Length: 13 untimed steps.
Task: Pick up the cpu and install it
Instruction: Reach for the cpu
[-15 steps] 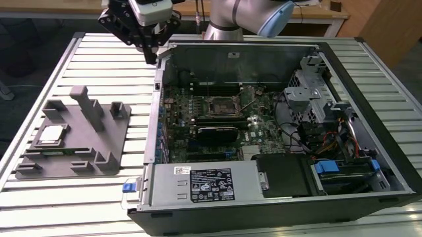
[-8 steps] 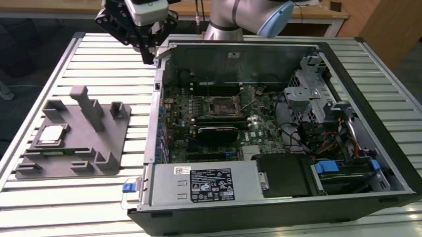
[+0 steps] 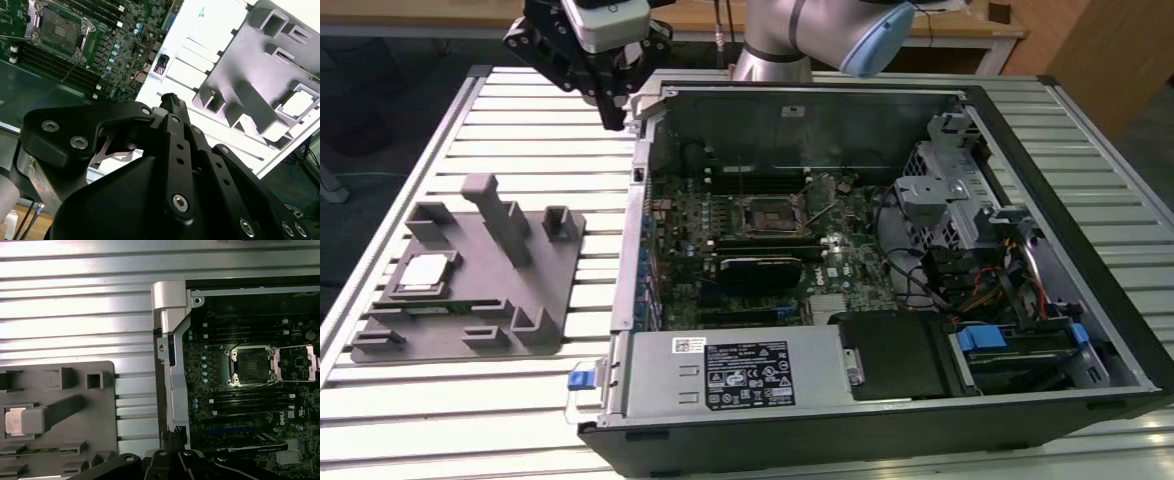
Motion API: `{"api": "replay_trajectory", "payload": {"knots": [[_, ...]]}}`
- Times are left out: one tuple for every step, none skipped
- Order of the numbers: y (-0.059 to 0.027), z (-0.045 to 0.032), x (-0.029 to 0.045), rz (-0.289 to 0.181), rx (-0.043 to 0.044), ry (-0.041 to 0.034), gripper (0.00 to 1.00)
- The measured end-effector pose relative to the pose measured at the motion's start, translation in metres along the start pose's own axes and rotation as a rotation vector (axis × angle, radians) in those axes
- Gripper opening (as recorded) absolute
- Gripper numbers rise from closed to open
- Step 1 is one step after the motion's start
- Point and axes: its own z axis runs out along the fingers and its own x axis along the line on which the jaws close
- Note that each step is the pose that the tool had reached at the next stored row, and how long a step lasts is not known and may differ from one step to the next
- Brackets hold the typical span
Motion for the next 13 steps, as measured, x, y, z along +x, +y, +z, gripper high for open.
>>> {"api": "replay_trajectory", "payload": {"knots": [[-0.0001, 0.0, 0.0007, 0.0, 0.0, 0.0, 0.11], [-0.0001, 0.0, 0.0014, 0.0, -0.0001, -0.0001, 0.11], [-0.0002, 0.0, 0.0021, 0.0, 0.0, 0.0, 0.11], [-0.0002, -0.0001, 0.0028, 0.0, -0.0001, -0.0001, 0.11], [-0.0003, -0.0001, 0.0035, 0.0, 0.0, -0.0001, 0.11], [-0.0003, -0.0001, 0.0043, 0.0, 0.0, 0.0, 0.11], [-0.0004, -0.0001, 0.005, 0.0, 0.0, -0.0001, 0.11], [-0.0004, -0.0001, 0.0057, 0.0, 0.0, -0.0001, 0.11], [-0.0005, -0.0002, 0.0063, 0.0, 0.0, -0.0001, 0.11], [-0.0005, -0.0002, 0.0069, 0.0, -0.0001, -0.0001, 0.11], [-0.0006, -0.0002, 0.0076, 0.0, -0.0001, -0.0001, 0.11], [-0.0006, -0.0002, 0.0082, 0.0, 0.0, -0.0001, 0.11], [-0.0007, -0.0003, 0.009, 0.0, 0.0, -0.0001, 0.11]]}}
